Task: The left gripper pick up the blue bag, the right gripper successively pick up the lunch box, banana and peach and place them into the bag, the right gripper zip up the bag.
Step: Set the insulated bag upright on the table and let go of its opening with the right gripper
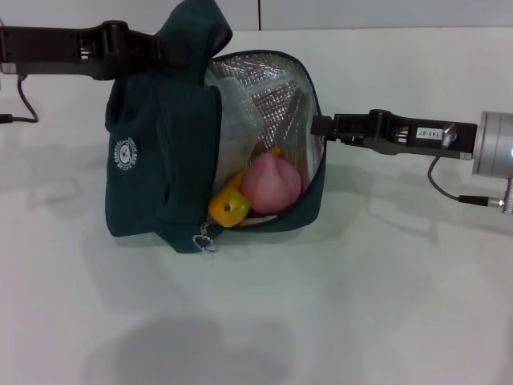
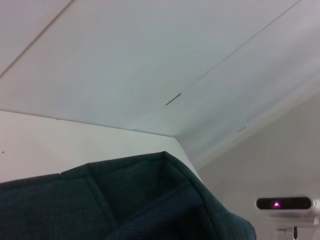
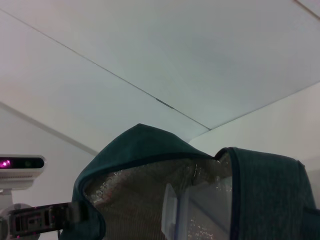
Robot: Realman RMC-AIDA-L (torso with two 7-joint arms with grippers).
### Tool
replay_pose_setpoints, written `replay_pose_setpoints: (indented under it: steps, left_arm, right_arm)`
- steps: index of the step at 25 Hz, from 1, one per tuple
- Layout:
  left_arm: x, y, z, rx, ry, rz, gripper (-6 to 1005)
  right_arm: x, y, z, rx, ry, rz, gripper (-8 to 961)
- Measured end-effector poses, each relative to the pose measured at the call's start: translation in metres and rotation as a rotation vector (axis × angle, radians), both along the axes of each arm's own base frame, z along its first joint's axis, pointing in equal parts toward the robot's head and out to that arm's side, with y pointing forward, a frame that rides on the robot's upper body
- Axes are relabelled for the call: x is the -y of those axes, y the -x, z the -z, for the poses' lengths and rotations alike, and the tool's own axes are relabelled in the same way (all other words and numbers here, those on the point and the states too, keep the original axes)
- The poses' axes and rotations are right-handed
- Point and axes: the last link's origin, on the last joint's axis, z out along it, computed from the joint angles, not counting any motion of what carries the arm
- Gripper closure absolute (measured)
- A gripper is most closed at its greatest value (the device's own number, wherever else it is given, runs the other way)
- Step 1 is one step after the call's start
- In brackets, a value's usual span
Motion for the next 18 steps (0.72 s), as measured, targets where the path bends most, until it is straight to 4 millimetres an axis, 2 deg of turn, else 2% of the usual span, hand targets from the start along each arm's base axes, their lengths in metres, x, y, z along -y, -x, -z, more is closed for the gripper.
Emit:
replay_pose_setpoints:
  steps: [1, 6, 12, 18]
  left_arm:
    - [0.0, 0.0, 0.0, 0.0, 0.0, 0.0, 964]
    - [0.0, 0.0003, -0.0006, -0.001, 0.001, -0.002, 964]
    - [0.0005, 0.0005, -0.0005, -0.003, 0.004, -0.001, 964]
    - [0.0046, -0.0033, 0.0016, -0.001, 0.045, 0.019, 964]
  right_arm:
    - [0.0, -0.0001, -0.0001, 0.0, 0.0, 0.0, 464]
    - [0.0004, -0.0005, 0.0002, 0.001, 0.002, 0.0, 703]
    - [0.0007, -0.0008, 0.0007, 0.002, 0.003, 0.001, 916]
    - [0.0016, 0.0022, -0.0082, -0.047, -0.031, -0.032, 948]
